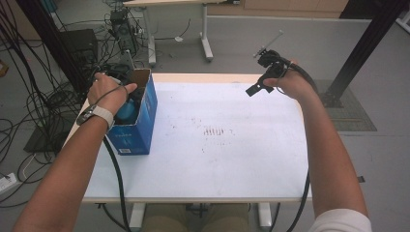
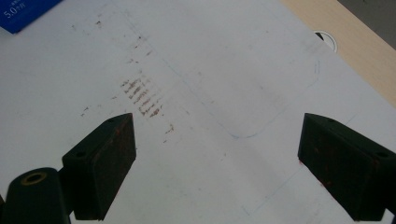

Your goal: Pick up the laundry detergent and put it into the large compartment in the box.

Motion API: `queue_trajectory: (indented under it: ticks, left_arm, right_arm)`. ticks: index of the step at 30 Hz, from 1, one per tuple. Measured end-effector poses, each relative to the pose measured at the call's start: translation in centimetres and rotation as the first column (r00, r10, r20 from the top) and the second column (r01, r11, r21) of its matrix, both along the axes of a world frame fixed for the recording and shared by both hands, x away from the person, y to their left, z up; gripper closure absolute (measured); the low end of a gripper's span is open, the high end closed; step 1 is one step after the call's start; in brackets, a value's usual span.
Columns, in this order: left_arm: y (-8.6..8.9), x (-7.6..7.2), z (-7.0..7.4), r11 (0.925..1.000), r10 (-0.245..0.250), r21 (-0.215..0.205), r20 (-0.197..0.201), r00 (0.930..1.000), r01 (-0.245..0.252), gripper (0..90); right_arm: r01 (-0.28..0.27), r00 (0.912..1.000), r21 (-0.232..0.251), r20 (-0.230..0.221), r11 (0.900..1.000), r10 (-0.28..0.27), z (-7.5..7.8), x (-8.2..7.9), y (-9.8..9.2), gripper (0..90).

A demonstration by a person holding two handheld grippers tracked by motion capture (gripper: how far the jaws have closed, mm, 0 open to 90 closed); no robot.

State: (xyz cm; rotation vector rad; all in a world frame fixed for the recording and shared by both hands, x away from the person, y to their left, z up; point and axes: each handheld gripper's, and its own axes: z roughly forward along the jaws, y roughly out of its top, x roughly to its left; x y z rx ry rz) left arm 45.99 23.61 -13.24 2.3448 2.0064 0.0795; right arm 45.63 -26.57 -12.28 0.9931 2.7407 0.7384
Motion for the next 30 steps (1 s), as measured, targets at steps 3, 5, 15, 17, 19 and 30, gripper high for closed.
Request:
queue_trajectory:
  ticks: [3,5,15,17,19,30]
  left_arm:
    - [0.1,-0.1,0.2,0.9999,-0.004,-0.01,0.001,1.0,0.004,20.4]
    - [0.2,-0.1,0.4,0.9999,-0.005,-0.015,-0.002,1.0,0.005,19.8]
    - [0.6,-0.4,1.9,0.9998,-0.001,-0.018,0.008,1.0,0.001,11.5]
    - [0.5,-0.5,2.2,0.9999,-0.006,-0.009,0.015,0.9999,0.006,10.0]
    - [0.6,-0.6,2.5,0.9997,-0.017,-0.017,0.019,0.9997,0.017,9.1]
    - [0.4,-1.2,5.4,0.9937,-0.101,-0.042,0.062,0.9929,0.104,6.7]
  right_arm:
    - [-0.002,1.0,0.003,0.003,1.0,0.002,0.1,-0.1,0.0,11.4]
    - [-0.003,1.0,0.0,0.004,1.0,0.003,0.2,-0.1,0.0,11.4]
    - [-0.003,1.0,0.001,0.006,1.0,0.003,0.3,-0.3,0.1,11.4]
    - [-0.006,1.0,0.001,0.005,1.0,0.006,0.3,-0.3,0.1,11.5]
    - [-0.004,1.0,0.0,0.006,1.0,0.004,0.4,-0.3,0.1,11.4]
    - [-0.001,1.0,-0.001,0.006,1.0,0.001,0.6,-0.5,-0.1,11.4]
